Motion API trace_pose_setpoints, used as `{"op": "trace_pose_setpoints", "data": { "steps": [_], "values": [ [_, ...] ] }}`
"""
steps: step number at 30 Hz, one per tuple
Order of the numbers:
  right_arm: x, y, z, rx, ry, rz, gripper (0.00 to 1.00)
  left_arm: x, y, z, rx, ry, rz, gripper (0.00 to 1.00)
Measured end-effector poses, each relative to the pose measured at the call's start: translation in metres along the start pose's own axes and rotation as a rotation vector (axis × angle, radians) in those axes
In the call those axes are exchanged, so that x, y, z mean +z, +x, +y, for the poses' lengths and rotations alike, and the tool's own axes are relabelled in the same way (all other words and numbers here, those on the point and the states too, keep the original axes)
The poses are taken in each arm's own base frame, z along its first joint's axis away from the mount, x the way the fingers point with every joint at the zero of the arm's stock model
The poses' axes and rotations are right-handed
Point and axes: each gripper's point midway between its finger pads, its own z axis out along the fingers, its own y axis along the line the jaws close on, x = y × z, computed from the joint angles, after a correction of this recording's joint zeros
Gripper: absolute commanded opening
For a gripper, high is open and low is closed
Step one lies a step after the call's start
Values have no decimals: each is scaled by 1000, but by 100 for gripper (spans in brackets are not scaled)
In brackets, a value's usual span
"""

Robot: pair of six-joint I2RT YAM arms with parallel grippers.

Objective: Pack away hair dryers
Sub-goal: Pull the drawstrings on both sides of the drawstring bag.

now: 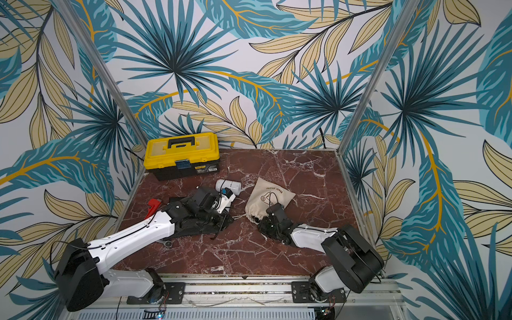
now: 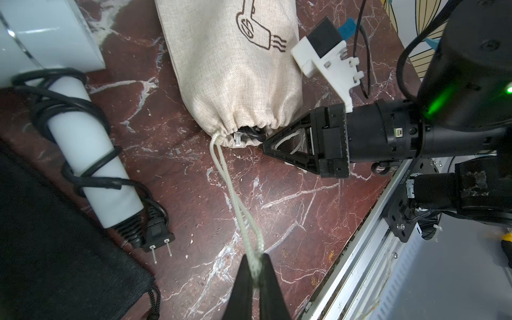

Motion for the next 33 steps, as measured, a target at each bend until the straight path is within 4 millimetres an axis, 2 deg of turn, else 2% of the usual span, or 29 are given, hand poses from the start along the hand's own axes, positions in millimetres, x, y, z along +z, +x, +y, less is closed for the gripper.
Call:
{"op": "trace_pose_setpoints", "data": {
  "steps": [4,6,9,12,15,19,23,26,28,33],
  "values": [
    [-12,3,0,9,-5,3,10,-4,-3,-1,5,1,-17,0],
    [-24,4,7,6,-31,9,10,-4,-4,0,5,-1,-19,0],
    [-45,5,24,1,-94,21,1,-5,-6,3,0,-7,-25,0],
    [-71,3,40,16,-172,29,0,-12,-12,11,-9,-27,-34,0],
    [-101,-8,52,36,-223,24,0,-29,-33,24,-22,-66,-77,0],
    [-150,-40,71,58,-296,-19,0,-65,-79,40,-31,-112,-199,0],
    [-191,-66,97,52,-391,-42,1,-107,-121,40,-10,-118,-324,0],
    [-209,-74,116,26,-444,-10,2,-131,-144,34,10,-110,-380,0],
    [-216,-78,122,20,-473,6,2,-141,-154,36,15,-111,-402,0],
    [-222,-79,120,32,-508,40,4,-135,-160,45,2,-95,-370,0]
  ]
}}
